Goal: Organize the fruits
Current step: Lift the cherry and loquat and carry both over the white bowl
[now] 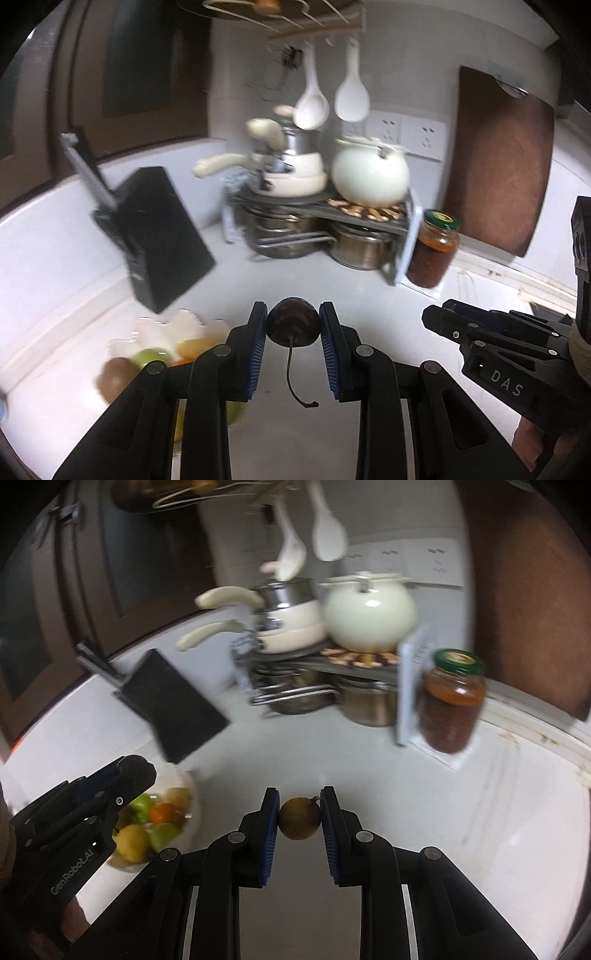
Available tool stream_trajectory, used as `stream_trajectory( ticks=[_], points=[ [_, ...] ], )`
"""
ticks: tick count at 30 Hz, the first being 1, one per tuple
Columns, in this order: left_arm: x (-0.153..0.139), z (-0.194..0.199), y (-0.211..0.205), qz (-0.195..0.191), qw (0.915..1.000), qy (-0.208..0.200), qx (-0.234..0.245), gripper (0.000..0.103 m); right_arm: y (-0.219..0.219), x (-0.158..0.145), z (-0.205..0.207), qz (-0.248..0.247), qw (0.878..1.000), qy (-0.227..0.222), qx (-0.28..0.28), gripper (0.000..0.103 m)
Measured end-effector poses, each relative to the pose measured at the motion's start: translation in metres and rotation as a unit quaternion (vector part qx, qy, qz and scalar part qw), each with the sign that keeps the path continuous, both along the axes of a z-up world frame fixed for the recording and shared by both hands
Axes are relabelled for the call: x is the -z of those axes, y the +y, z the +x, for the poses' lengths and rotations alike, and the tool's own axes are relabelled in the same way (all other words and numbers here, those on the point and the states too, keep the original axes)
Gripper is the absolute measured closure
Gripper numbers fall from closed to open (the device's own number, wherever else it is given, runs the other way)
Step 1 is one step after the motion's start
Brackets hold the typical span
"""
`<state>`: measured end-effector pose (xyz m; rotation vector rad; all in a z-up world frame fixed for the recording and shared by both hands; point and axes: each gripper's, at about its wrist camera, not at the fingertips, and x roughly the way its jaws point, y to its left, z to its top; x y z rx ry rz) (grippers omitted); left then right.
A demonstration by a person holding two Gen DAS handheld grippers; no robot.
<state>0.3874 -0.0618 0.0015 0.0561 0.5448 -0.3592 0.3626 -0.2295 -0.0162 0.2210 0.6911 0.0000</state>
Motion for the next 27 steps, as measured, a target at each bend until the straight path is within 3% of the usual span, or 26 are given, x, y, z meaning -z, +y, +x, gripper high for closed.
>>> stream_trajectory(
  ticks=[15,27],
  points=[
    [0.002,-0.011,0.081,0.022,0.9954,0.000,-0.093,0.074,0.088,-0.012,0.033,-0.019,0.991,-0.033,-0.130,0.079],
    [0.029,0.007,0.110,0.026,0.9938,0.040,-0.100,0.074,0.131,0.017,0.066,-0.013,0.977,-0.001,-0.211,0.079]
  ],
)
